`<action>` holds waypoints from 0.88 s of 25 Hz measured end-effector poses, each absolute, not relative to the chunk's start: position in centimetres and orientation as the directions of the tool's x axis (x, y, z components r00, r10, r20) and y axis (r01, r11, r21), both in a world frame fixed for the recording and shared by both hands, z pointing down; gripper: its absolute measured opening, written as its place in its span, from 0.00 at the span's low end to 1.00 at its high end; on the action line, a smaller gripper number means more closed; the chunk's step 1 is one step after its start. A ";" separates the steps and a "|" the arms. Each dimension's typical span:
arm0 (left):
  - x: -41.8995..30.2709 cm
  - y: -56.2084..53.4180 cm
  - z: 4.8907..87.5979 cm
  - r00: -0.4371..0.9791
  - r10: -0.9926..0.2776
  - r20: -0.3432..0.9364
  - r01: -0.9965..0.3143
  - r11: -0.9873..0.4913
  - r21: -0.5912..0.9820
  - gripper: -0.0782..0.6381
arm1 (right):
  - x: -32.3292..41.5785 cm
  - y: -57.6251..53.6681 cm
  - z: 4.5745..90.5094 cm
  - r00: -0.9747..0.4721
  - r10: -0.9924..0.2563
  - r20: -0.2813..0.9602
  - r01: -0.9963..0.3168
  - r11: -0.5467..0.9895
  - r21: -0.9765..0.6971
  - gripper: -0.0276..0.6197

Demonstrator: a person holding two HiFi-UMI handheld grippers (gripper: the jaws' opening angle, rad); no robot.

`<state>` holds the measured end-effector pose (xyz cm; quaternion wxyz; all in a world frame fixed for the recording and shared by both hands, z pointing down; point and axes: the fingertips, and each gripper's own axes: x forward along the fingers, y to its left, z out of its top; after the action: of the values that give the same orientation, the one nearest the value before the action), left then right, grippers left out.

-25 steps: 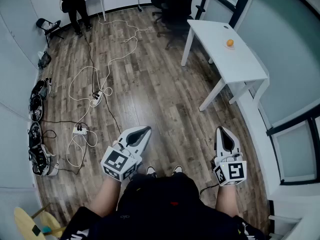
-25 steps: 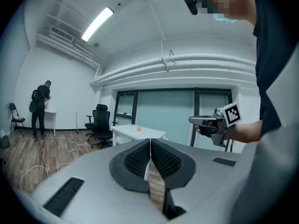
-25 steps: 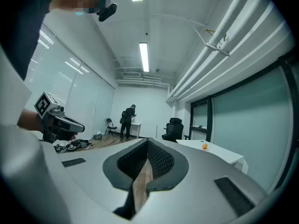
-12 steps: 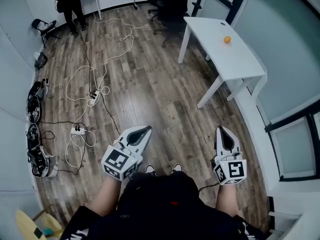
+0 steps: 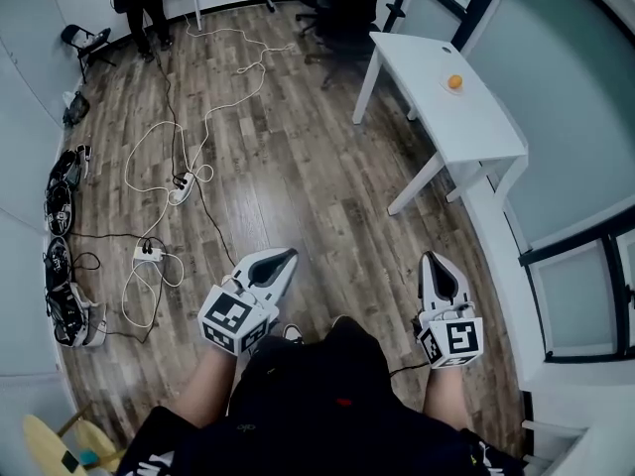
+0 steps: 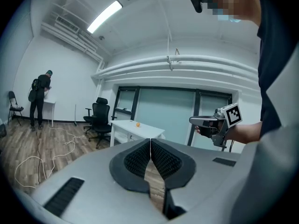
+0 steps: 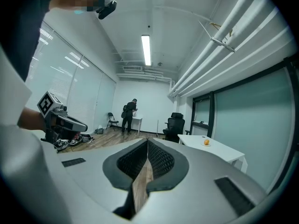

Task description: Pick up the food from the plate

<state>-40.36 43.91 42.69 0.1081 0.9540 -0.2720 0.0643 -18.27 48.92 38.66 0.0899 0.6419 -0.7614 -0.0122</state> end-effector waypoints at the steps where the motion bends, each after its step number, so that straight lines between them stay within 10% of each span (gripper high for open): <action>1: -40.2 43.7 42.8 0.845 -0.504 0.181 -0.532 -0.830 0.170 0.14 | -18.1 48.8 38.9 -0.159 -0.978 0.132 -0.975 0.176 0.132 0.08; 22: -35.5 28.4 41.3 0.776 -0.603 0.183 -0.624 -0.775 0.093 0.14 | -11.7 30.7 38.4 -0.243 -0.963 0.119 -0.968 0.248 0.033 0.08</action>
<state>-35.52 28.38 41.30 0.0746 0.9395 -0.3267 0.0716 -11.74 30.74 38.41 0.0573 0.6126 -0.7879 0.0237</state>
